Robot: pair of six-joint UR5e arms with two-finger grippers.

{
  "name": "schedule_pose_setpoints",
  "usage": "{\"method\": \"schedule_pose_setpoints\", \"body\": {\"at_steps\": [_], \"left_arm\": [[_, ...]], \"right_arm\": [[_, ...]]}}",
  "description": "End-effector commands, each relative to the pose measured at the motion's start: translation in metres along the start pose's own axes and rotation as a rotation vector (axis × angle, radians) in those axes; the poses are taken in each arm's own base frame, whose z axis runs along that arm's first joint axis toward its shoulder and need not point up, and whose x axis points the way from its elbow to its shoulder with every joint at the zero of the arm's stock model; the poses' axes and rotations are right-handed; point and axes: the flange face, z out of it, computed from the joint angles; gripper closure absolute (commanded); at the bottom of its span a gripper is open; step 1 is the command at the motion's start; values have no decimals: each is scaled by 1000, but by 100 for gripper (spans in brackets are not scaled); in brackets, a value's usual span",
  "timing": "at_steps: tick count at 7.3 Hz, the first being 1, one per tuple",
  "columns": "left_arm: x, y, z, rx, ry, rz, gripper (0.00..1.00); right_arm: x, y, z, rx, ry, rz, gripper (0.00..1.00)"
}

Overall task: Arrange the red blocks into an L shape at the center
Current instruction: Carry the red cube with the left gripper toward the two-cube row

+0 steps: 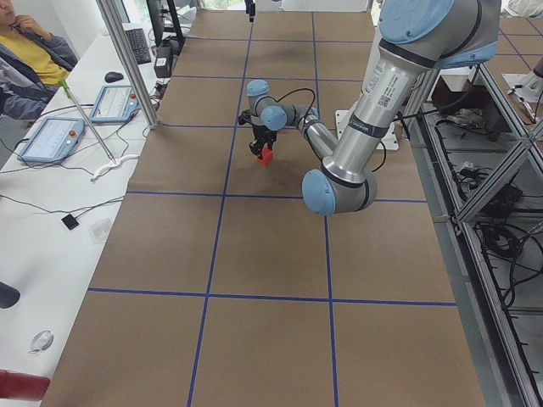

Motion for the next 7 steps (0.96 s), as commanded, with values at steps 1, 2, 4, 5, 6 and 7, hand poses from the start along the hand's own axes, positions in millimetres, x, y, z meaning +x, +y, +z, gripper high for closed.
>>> {"method": "schedule_pose_setpoints", "body": {"at_steps": [1, 2, 4, 5, 6, 7], "left_arm": [[-6, -8, -21, 37, -4, 99, 77], [-19, -10, -39, 67, -21, 205, 93], [-24, -11, -58, 99, -35, 403, 100], [-22, -12, -62, 112, -53, 596, 100], [-21, -15, -67, 117, -84, 767, 100], [-19, -21, -66, 115, -157, 809, 100]], "right_arm": [[0, 0, 1, -1, 0, 1, 0], [1, 0, 1, -2, 0, 2, 0], [2, 1, 3, -6, 0, 5, 0], [2, 1, 3, -6, 0, 5, 0], [3, 1, 4, -8, 1, 8, 0], [4, 1, 5, -9, 1, 8, 0]]}}
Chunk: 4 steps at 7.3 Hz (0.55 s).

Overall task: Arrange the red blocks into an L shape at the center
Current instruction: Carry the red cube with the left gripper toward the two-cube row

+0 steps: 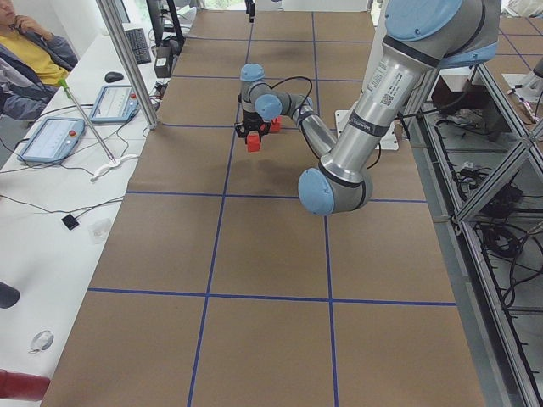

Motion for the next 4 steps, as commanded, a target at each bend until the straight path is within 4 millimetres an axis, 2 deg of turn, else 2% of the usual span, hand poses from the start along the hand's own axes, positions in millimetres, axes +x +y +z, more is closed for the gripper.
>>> {"method": "schedule_pose_setpoints", "body": {"at_steps": [1, 3, 4], "left_arm": [[-3, -32, -4, -12, -69, 217, 100], [4, -68, 13, -16, -40, 251, 100], [19, -87, 21, -18, -16, 267, 100]], "right_arm": [[1, 0, 1, -3, 0, 2, 0], [3, 1, 3, -7, -1, 6, 0], [3, 1, 4, -9, -2, 11, 0]]}}
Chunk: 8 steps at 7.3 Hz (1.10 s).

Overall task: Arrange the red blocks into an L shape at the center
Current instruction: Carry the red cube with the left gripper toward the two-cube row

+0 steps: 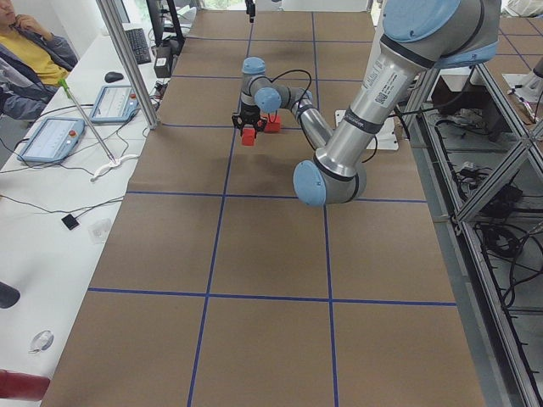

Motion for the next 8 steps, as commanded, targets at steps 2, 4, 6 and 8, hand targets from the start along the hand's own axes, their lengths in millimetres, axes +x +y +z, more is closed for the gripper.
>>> {"method": "schedule_pose_setpoints", "body": {"at_steps": [2, 4, 6, 8], "left_arm": [[8, -45, 16, -3, 41, 21, 96], [10, -50, 20, -5, 49, 10, 92], [23, -62, 26, -3, 67, -18, 90], [36, -77, 28, -18, 90, -61, 89]], "right_arm": [[1, 1, 1, -3, -3, 8, 0], [1, 1, 1, -3, -3, 8, 0], [3, 0, 4, -9, -2, 13, 0], [3, 0, 4, -8, -4, 12, 0]]}}
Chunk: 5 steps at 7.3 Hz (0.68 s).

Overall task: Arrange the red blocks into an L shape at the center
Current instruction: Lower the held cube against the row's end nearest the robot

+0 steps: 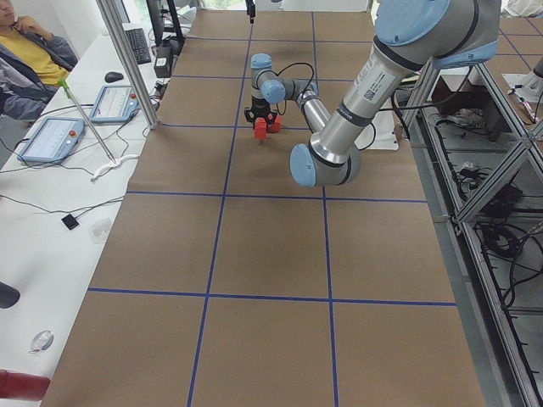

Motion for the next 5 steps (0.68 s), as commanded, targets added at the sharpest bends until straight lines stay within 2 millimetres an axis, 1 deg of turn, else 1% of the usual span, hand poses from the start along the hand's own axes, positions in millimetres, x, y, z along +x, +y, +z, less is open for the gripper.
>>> {"method": "schedule_pose_setpoints", "body": {"at_steps": [1, 3, 4, 5], "left_arm": [[11, -11, 3, -5, 15, -20, 89], [9, -14, 3, -6, 15, -20, 89], [4, -24, 5, -11, 19, -22, 88], [1, -28, 6, -16, 20, -22, 87]], "right_arm": [[0, 0, 0, -1, -1, 1, 0], [0, 0, 0, -1, -1, 1, 0], [0, 0, 0, -1, -1, 1, 0], [0, 0, 0, -1, -1, 1, 0]]}}
